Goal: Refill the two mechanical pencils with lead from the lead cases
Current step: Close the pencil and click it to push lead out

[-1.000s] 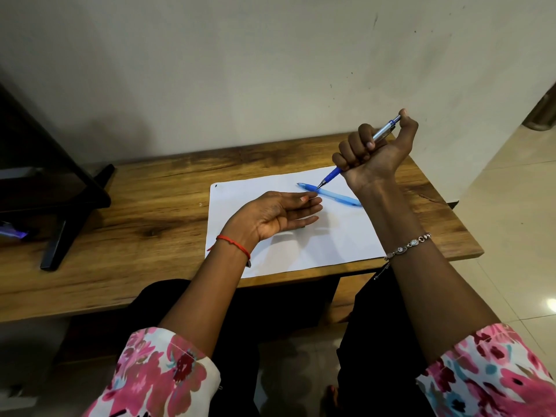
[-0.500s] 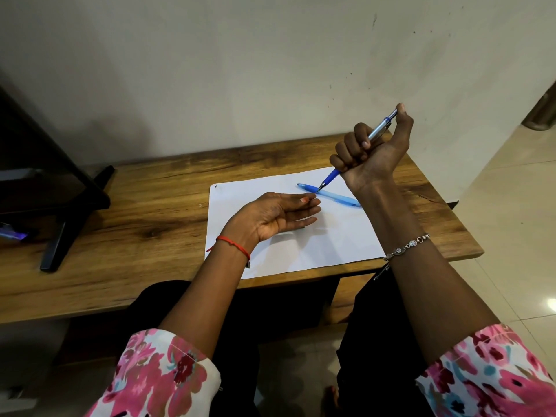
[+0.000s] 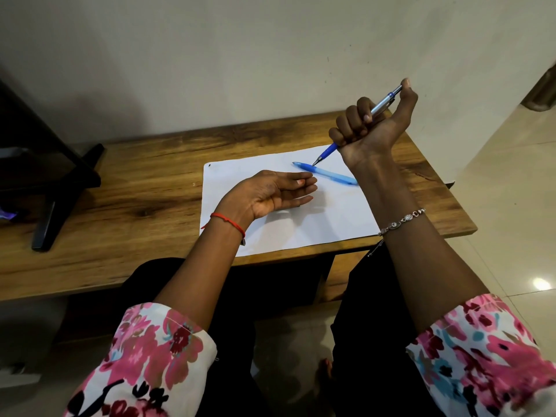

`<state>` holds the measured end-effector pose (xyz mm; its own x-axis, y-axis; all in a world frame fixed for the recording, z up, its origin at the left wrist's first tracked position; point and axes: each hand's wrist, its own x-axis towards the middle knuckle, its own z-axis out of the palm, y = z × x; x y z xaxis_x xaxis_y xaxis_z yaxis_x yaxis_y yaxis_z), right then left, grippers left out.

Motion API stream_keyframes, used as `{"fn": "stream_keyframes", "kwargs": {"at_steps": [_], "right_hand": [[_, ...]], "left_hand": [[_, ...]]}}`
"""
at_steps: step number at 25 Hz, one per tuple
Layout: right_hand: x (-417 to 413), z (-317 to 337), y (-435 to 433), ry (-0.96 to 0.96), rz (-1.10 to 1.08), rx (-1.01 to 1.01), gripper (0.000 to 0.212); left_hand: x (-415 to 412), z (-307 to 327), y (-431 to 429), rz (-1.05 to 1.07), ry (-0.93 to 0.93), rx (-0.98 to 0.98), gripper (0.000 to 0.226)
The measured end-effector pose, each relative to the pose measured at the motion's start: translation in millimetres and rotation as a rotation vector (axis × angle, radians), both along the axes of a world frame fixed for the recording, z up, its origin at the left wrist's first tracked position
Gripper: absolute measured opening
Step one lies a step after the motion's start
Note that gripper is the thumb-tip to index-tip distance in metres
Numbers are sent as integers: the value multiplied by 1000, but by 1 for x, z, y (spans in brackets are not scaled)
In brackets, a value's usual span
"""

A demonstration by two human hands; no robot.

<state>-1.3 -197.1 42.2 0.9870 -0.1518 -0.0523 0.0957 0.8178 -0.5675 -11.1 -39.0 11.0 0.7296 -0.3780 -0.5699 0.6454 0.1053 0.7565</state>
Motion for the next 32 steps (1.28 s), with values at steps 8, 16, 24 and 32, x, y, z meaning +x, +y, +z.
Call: {"fn": "stream_keyframes", "kwargs": {"at_steps": [8,16,24,32], "right_hand": [[0,-1,0,5,-24,23,65],[-1,-3,1,5,-16,30,66],[3,-7,-1,-12,-37,100,63],[6,-11,-2,-35,-58,201,65]], "left_hand": [[-1,1,-2,-1,-3,5,15],[-2,0,-4,-4,-1,24,14],[-1,3,-3,1,-1,38,13],[-1,3,-2,46,-34,-13,13]]}}
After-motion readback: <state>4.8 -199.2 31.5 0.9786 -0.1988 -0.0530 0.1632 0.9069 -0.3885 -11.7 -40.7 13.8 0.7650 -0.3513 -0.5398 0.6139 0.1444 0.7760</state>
